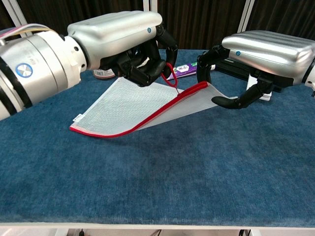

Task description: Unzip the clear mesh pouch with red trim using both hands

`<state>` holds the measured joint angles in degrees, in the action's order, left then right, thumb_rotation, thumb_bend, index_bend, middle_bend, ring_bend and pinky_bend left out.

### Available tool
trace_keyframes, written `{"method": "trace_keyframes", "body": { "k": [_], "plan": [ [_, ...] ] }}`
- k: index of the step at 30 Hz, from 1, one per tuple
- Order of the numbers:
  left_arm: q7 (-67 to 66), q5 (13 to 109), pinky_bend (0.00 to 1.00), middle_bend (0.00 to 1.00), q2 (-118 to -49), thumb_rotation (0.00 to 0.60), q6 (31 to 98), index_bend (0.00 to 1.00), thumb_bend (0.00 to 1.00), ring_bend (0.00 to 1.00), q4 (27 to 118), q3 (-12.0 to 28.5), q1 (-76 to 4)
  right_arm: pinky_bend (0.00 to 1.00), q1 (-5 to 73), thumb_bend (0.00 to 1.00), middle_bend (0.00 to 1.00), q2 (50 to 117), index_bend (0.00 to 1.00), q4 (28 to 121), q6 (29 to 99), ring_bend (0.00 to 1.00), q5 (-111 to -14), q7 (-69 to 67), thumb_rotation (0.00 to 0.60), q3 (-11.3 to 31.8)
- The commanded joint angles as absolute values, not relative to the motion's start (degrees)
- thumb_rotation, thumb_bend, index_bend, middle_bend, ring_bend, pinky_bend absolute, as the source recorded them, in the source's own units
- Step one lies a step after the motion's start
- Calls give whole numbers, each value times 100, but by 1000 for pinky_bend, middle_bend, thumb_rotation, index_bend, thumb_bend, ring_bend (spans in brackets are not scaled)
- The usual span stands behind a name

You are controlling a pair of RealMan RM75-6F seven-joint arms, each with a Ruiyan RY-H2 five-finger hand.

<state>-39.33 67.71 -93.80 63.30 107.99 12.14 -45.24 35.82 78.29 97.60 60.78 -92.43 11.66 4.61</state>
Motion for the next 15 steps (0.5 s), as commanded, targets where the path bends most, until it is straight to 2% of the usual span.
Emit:
{"method": "trace_keyframes", "body": {
  "k": [1, 15],
  "plan": [
    [-4008, 6700, 1000, 844, -9332, 600, 6355, 575, 589, 852, 10865, 1225, -4554, 287, 3584, 347, 502, 7909, 513, 9740, 6112, 266, -9180, 1278, 600, 491],
    [-4449, 6106, 1000, 841, -9246, 600, 6481, 576, 589, 851, 11056, 1366, -4786, 357, 3649, 395, 564, 8357, 622, 9809, 6168, 369, -8699, 1853, 600, 715]
  ]
}}
